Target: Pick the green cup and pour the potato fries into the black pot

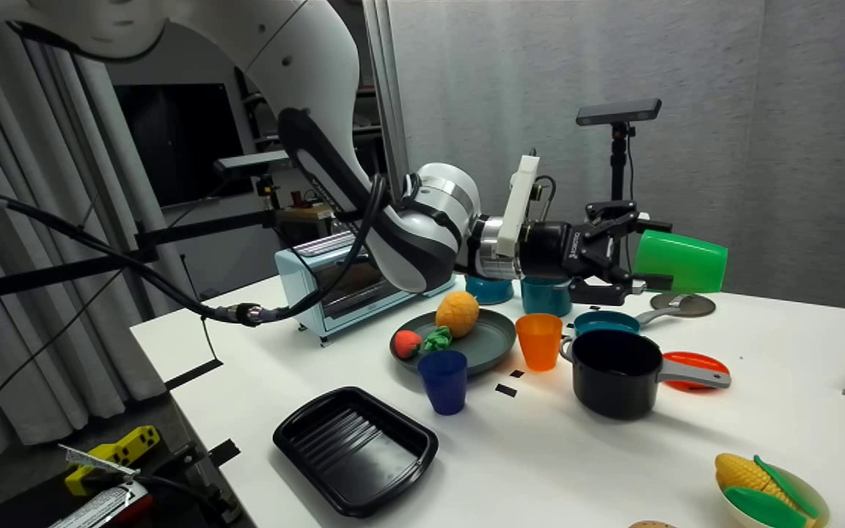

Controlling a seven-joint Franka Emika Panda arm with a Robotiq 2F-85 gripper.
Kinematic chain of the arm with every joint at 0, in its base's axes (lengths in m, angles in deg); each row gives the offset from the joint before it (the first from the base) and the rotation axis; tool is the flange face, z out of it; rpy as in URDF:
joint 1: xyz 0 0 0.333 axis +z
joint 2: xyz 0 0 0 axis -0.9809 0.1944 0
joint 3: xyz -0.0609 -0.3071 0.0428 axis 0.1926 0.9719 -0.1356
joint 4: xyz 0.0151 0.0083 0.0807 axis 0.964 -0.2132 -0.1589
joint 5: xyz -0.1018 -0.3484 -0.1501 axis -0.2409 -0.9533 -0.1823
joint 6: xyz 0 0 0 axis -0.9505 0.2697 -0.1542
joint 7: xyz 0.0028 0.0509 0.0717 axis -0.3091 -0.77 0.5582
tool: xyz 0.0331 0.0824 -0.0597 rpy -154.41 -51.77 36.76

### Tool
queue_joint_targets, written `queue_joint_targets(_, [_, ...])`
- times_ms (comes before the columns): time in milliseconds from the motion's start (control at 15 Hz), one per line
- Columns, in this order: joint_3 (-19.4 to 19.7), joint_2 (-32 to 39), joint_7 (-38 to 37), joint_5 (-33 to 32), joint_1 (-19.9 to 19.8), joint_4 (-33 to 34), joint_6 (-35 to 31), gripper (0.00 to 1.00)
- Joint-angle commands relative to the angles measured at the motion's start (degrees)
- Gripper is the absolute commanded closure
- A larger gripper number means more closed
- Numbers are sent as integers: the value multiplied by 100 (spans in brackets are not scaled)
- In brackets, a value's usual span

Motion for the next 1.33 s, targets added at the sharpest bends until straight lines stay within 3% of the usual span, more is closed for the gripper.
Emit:
queue_joint_targets(0, [-76, -33, 150, -225, -40, 35, 230, 48])
queue_joint_targets(1267, [-34, -96, 341, -838, -39, 100, 713, 48])
